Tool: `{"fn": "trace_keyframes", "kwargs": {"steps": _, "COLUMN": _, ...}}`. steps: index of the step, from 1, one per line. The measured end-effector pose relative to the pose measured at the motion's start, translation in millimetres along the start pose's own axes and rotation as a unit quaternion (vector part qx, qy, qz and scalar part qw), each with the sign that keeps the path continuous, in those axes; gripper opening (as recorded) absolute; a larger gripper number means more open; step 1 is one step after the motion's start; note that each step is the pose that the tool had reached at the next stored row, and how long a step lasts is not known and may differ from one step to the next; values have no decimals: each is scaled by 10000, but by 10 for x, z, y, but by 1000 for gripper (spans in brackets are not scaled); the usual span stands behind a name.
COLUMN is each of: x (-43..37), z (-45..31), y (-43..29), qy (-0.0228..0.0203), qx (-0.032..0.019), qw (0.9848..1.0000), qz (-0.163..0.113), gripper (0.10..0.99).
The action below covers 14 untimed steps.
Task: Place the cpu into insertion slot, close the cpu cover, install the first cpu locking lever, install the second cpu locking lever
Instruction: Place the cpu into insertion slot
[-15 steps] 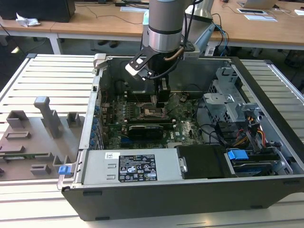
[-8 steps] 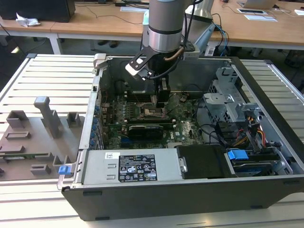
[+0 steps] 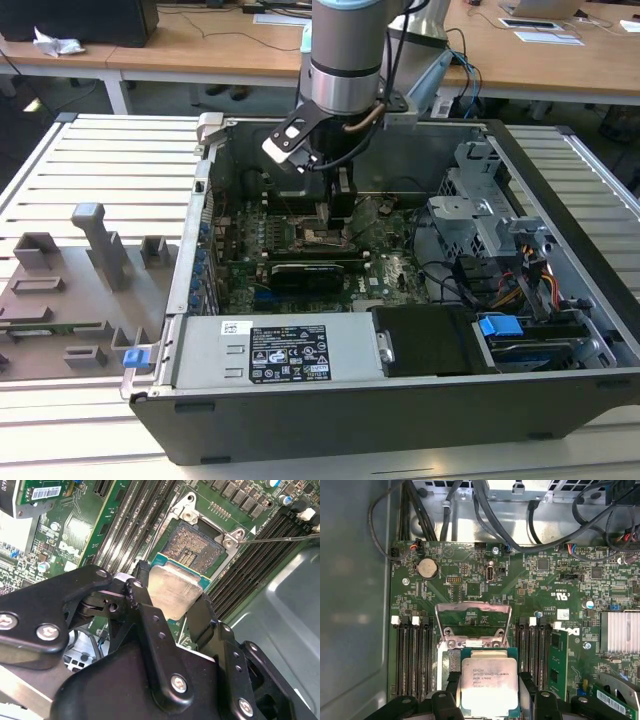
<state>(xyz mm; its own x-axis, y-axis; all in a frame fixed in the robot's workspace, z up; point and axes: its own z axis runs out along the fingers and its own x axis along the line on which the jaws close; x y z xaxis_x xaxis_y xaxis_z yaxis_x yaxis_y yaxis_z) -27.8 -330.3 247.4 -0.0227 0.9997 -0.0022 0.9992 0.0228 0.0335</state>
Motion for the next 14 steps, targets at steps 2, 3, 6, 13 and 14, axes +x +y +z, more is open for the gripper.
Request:
{"fn": "trace_keyframes", "kwargs": {"steps": 2, "x": 0, "z": 17, "y": 0, "qy": -1, "qx": 0, "qw": 10000, "qz": 0, "gripper": 541}}
{"fn": "trace_keyframes", "kwargs": {"steps": 3, "x": 0, "z": 26, "y": -1, "qy": 0, "qx": 0, "qw": 10000, "qz": 0, "gripper": 541}}
{"fn": "trace_keyframes", "kwargs": {"steps": 6, "x": 0, "z": 53, "y": -2, "qy": 0, "qx": 0, "qw": 10000, "qz": 0, "gripper": 541}}
{"fn": "trace_keyframes", "kwargs": {"steps": 13, "x": 0, "z": 98, "y": -3, "qy": 0, "qx": 0, "qw": 10000, "qz": 0, "gripper": 541}}
{"fn": "trace_keyframes", "kwargs": {"steps": 14, "x": 0, "z": 102, "y": -3, "qy": 0, "qx": 0, "qw": 10000, "qz": 0, "gripper": 541}}
